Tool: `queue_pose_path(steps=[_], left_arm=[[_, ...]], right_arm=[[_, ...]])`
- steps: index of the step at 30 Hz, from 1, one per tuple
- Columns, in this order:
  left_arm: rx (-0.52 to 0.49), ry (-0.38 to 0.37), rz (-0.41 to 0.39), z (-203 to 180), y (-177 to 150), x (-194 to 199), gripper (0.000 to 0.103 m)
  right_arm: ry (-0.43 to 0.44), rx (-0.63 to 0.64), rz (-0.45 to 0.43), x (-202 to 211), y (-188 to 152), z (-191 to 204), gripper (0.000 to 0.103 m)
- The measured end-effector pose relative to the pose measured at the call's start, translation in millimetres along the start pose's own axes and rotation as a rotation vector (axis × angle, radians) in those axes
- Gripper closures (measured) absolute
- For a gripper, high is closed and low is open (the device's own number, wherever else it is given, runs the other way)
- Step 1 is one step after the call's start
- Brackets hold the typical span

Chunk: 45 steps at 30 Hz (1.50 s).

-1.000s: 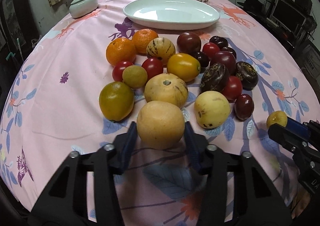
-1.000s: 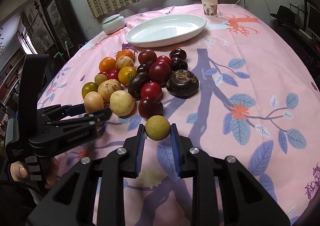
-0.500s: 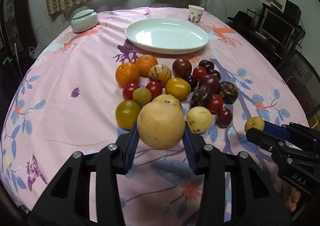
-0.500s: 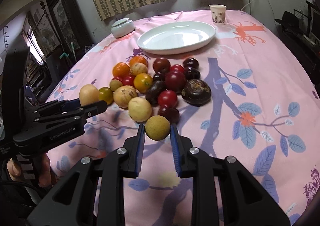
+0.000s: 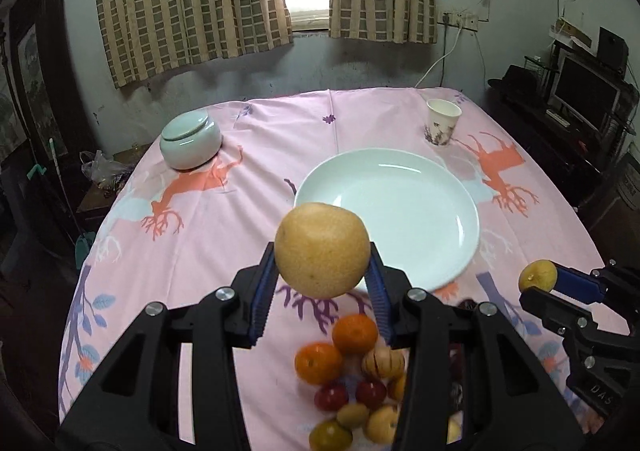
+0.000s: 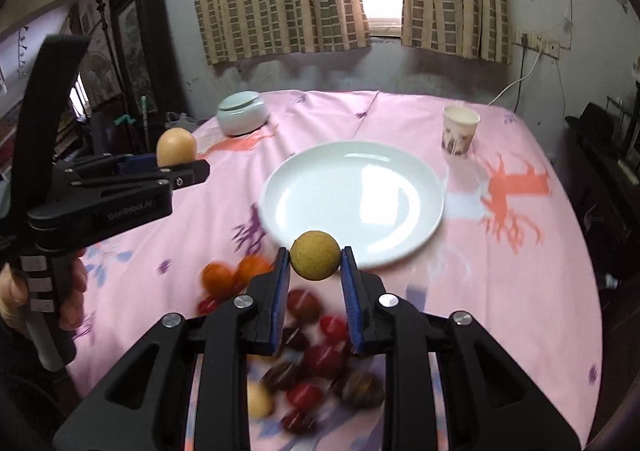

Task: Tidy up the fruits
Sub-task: 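Carry both fruits to the white plate and release them there with both tools, then withdraw both tools from the plate back toward the fruit cluster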

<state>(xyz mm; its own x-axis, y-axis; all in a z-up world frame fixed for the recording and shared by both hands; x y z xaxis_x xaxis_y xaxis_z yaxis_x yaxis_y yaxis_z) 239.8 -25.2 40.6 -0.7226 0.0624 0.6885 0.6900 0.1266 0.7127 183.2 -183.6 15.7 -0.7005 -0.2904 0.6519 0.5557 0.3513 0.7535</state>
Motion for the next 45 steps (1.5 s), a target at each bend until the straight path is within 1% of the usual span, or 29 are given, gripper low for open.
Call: queue_pose_path(steps=[4, 6, 8, 10, 11, 13, 16, 18, 20, 22, 23, 24, 26, 27, 29, 30, 31, 33, 35, 36, 37, 38, 41, 45], left_arm=[[0.022, 0.005, 0.089, -15.9, 35.7, -70.0, 0.06], [0.027, 0.011, 0.113, -22.7, 49.7, -102.7, 0.06], [0.043, -0.003, 0.142, -27.4, 63.1, -134.2, 0.06], [0.058, -0.022, 0.178, -30.1, 71.9, -164.2, 0.06], [0.054, -0.019, 0.195, -31.8, 74.4, -179.6, 0.06], [0.049, -0.008, 0.227, -32.5, 71.2, -203.8, 0.06], [0.054, -0.008, 0.29, -27.7, 63.0, -231.9, 0.059], [0.051, 0.001, 0.297, -23.5, 60.5, -241.4, 0.059], [0.054, 0.009, 0.296, -18.5, 60.4, -245.3, 0.058], [0.052, 0.001, 0.289, -18.2, 61.2, -242.1, 0.052], [0.046, 0.007, 0.279, -19.4, 62.0, -238.0, 0.043], [0.039, 0.016, 0.264, -21.5, 63.3, -231.9, 0.032], [0.015, 0.046, 0.211, -24.9, 66.7, -215.4, 0.021], [0.004, 0.043, 0.195, -25.9, 68.2, -205.0, 0.021], [0.001, 0.026, 0.189, -25.5, 68.9, -183.5, 0.021], [0.001, 0.019, 0.182, -24.3, 68.1, -171.0, 0.021], [0.002, 0.013, 0.171, -22.7, 65.8, -157.4, 0.02], [0.0, 0.008, 0.15, -18.4, 56.6, -128.1, 0.013], [-0.006, -0.012, 0.123, -12.4, 38.9, -92.3, 0.008], [-0.012, -0.017, 0.109, -9.0, 28.3, -75.7, 0.005], [-0.02, -0.022, 0.09, -5.4, 16.7, -59.4, 0.004], [-0.025, -0.024, 0.076, -2.8, 5.5, -45.4, 0.004], [-0.027, -0.029, 0.059, 12.3, -39.3, -0.9, 0.003], [0.011, -0.024, 0.065, 34.5, -98.8, 39.0, 0.003]], right_arm=[[-0.005, 0.008, 0.06, -64.2, 27.9, -33.0, 0.077], [-0.001, 0.005, 0.089, -97.8, 39.7, -50.9, 0.077], [0.014, 0.006, 0.124, -131.5, 48.7, -65.1, 0.077], [0.01, 0.039, 0.174, -164.0, 54.2, -71.9, 0.077], [0.01, 0.05, 0.206, -181.3, 56.3, -75.0, 0.077], [0.016, 0.068, 0.24, -206.5, 59.4, -78.7, 0.077], [0.001, 0.117, 0.253, -225.2, 66.1, -76.0, 0.077], [-0.005, 0.139, 0.27, -233.5, 65.8, -71.7, 0.077], [-0.034, 0.156, 0.286, -240.9, 66.9, -72.4, 0.076], [-0.065, 0.163, 0.281, -240.3, 67.8, -73.8, 0.073], [-0.069, 0.16, 0.275, -236.5, 67.8, -74.4, 0.072], [-0.066, 0.155, 0.269, -231.8, 68.1, -75.1, 0.069], [-0.09, 0.156, 0.253, -216.9, 69.9, -73.9, 0.062], [-0.105, 0.161, 0.241, -207.4, 71.2, -72.5, 0.059], [-0.12, 0.164, 0.203, -181.1, 72.8, -68.6, 0.053], [-0.129, 0.161, 0.184, -165.6, 72.1, -65.8, 0.047], [-0.137, 0.161, 0.167, -152.6, 71.0, -62.8, 0.046], [-0.14, 0.154, 0.13, -121.3, 64.5, -53.9, 0.044], [-0.125, 0.131, 0.113, -91.7, 50.7, -42.6, 0.042], [-0.117, 0.121, 0.115, -79.9, 41.9, -37.0, 0.039], [-0.11, 0.107, 0.124, -66.2, 29.0, -30.5, 0.036], [-0.104, 0.097, 0.128, -57.4, 19.7, -24.9, 0.028], [-0.106, 0.058, 0.114, -22.7, -17.6, -4.4, 0.027], [-0.166, 0.013, 0.084, 22.0, -66.4, 21.2, 0.025]])
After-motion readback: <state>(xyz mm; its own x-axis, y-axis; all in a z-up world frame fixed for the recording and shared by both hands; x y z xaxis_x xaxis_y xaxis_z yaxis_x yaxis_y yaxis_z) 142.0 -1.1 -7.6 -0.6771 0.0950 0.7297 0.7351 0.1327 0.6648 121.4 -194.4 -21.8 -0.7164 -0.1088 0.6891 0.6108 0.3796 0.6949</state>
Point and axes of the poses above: each gripper's, at about its wrist camera, not at the fingertips, and x roughly against the way its jaws point, z to its left, y to its top, the point moved 1 cm from there along -x, roughly the way its jaws point, and after that the axes turned 15 degrees about x, right-handed, at the moved point
